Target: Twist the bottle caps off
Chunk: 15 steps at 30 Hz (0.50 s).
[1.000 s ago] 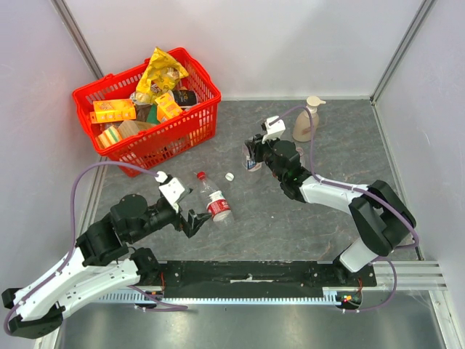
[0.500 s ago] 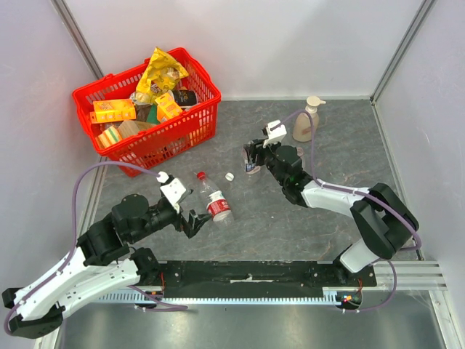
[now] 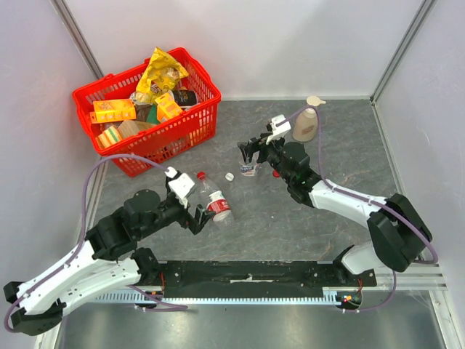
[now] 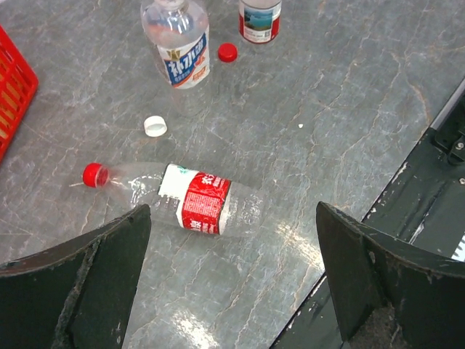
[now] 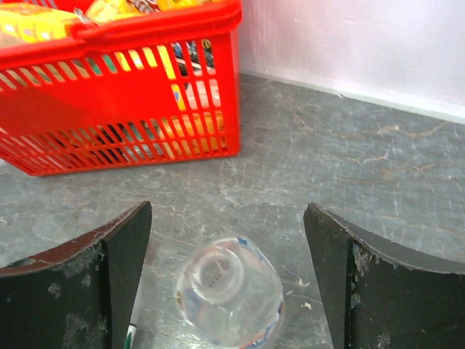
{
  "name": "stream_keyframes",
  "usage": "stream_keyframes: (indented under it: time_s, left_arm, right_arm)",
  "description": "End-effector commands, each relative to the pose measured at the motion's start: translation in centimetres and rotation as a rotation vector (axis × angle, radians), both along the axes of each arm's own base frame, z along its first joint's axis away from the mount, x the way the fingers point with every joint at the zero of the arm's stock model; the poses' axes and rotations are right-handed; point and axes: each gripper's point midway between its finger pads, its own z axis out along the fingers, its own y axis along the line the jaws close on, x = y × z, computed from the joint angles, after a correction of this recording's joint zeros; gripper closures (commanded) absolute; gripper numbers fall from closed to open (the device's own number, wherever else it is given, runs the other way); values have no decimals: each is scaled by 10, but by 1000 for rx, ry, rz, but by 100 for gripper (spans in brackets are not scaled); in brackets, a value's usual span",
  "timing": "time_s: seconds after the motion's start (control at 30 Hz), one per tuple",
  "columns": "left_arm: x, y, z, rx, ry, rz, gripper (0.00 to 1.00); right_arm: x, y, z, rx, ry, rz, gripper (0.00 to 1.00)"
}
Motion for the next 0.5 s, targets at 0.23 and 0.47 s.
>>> stream_keyframes:
  time_s: [0.23, 0.47]
  left_arm:
    - [28, -16, -19, 10, 204, 213, 0]
    - [44, -29, -51, 42, 375, 381, 0]
  right_arm:
    - [-29, -15, 103, 133, -105, 27, 3]
    - [-46, -39, 126, 152, -126, -22, 2]
